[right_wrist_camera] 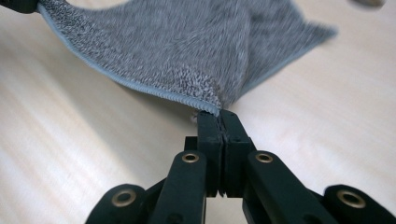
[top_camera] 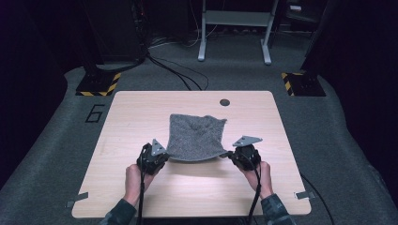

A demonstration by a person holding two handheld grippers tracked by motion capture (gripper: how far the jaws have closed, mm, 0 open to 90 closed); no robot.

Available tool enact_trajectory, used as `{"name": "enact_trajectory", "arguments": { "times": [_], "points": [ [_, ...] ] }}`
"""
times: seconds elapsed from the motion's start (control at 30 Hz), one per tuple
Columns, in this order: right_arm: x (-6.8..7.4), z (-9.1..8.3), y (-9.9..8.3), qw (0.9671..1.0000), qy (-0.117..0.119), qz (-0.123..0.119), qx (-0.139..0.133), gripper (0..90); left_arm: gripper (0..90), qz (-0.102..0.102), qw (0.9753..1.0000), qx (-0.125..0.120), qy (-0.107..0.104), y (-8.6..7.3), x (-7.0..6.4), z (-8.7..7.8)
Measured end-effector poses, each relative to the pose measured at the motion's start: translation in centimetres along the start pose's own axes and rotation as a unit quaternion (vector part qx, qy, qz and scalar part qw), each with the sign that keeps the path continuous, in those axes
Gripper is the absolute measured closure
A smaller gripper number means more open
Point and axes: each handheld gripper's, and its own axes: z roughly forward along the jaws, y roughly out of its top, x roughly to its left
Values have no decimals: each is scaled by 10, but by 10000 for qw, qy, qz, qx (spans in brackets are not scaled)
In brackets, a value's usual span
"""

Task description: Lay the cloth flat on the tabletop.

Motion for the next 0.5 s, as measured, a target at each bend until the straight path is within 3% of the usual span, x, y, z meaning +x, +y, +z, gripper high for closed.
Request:
{"name": "enact_trajectory", "arguments": {
  "times": [0.17, 0.4, 0.5],
  "points": [
    [4, -3, -22, 9997, 116, 194, 55, 883, 880, -136, 9997, 33, -199, -17, -10, 0],
    [12, -5, -45, 9990, 273, 275, 243, 875, 872, 16, 9989, 232, -399, -34, -26, -2],
    [13, -8, -51, 9985, 351, 289, 296, 819, 851, -18, 9978, 310, -584, -42, -30, -4]
  ]
}}
